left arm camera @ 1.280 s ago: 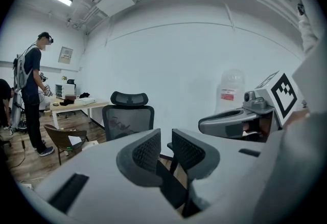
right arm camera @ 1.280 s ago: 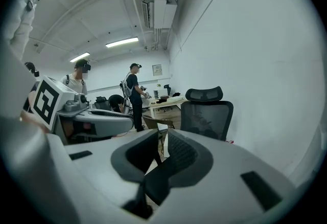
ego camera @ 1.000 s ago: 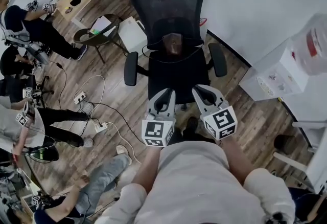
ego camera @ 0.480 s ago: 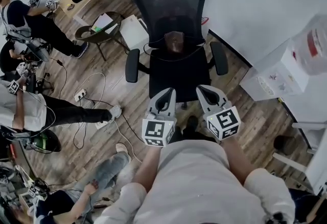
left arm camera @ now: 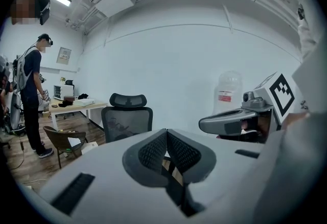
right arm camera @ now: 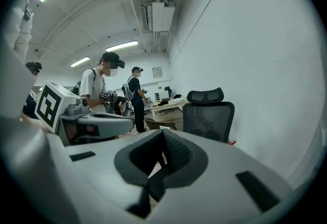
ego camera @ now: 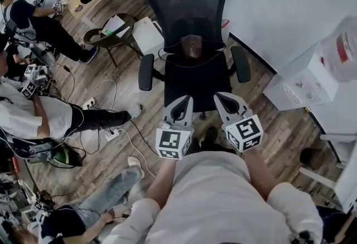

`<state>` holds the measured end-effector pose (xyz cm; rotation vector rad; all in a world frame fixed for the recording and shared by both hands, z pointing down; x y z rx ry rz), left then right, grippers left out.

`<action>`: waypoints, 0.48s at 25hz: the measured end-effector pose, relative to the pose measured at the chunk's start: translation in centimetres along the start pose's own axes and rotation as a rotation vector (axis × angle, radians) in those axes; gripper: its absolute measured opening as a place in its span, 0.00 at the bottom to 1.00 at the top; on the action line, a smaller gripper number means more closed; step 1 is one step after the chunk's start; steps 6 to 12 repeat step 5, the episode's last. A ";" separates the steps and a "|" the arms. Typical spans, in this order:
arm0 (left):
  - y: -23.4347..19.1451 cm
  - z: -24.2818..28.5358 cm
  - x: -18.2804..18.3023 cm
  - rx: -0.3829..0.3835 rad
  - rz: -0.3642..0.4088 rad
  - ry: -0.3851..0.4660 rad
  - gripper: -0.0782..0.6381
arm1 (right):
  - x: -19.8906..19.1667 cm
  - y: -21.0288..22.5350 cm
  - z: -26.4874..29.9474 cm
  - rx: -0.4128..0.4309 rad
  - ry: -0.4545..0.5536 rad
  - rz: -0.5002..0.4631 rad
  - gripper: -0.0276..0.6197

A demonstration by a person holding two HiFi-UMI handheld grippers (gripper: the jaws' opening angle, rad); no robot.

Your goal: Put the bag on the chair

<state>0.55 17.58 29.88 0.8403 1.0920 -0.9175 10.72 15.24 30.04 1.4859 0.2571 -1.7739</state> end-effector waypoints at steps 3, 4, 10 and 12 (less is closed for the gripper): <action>-0.1 0.1 0.0 -0.003 -0.005 -0.003 0.12 | 0.2 0.0 0.3 0.002 -0.003 -0.008 0.05; -0.1 0.2 0.0 -0.004 -0.007 -0.003 0.12 | 0.2 0.0 0.4 0.002 -0.004 -0.010 0.05; -0.1 0.3 0.0 -0.005 -0.009 -0.004 0.12 | 0.3 0.0 0.4 0.003 -0.004 -0.013 0.05; -0.1 0.3 0.0 -0.005 -0.009 -0.004 0.12 | 0.3 0.0 0.4 0.003 -0.004 -0.013 0.05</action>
Point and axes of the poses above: the fingertips, and each gripper's own axes: z forward along the fingers, y to its right, x out of its top, the point moved 2 cm from there along -z, backward along the fingers, and after that the axes turned 12 degrees about z, right-handed, at the moved point
